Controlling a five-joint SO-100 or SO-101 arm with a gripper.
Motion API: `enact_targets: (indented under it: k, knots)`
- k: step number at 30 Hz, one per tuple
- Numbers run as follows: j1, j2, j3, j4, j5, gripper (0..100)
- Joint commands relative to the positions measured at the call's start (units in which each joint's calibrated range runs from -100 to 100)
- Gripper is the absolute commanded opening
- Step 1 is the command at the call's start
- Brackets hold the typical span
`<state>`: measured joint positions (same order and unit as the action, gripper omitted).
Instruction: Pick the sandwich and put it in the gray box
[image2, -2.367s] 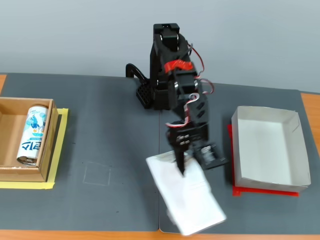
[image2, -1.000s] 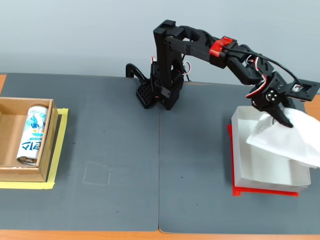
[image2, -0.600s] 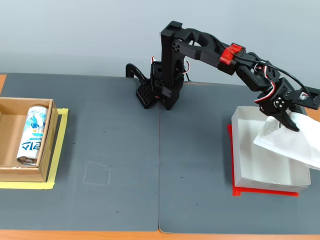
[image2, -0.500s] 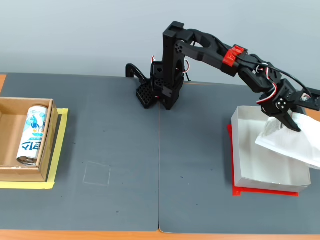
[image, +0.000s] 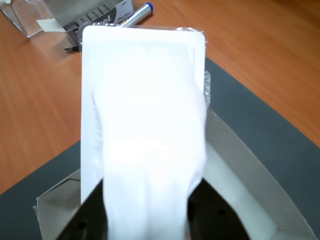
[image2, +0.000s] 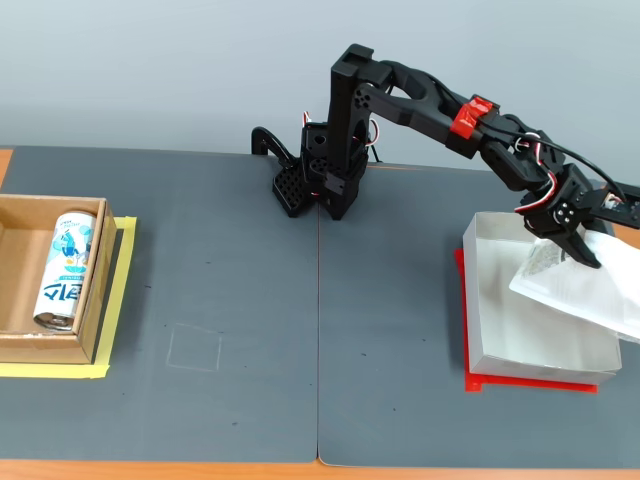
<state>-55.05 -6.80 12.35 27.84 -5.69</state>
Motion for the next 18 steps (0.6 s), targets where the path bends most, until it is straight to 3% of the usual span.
enact_targets:
  k: [1,5,11,18]
  knots:
    - [0.3,-0.6,-2.4,-0.1,0.1,3]
    - [0.1,-0.4,-2.4,2.8,-0.1,5]
    - [0.2,-0.4,-2.4,4.3,0.1,23]
    - [0.3,-0.4,-2.4,4.2,0.1,24]
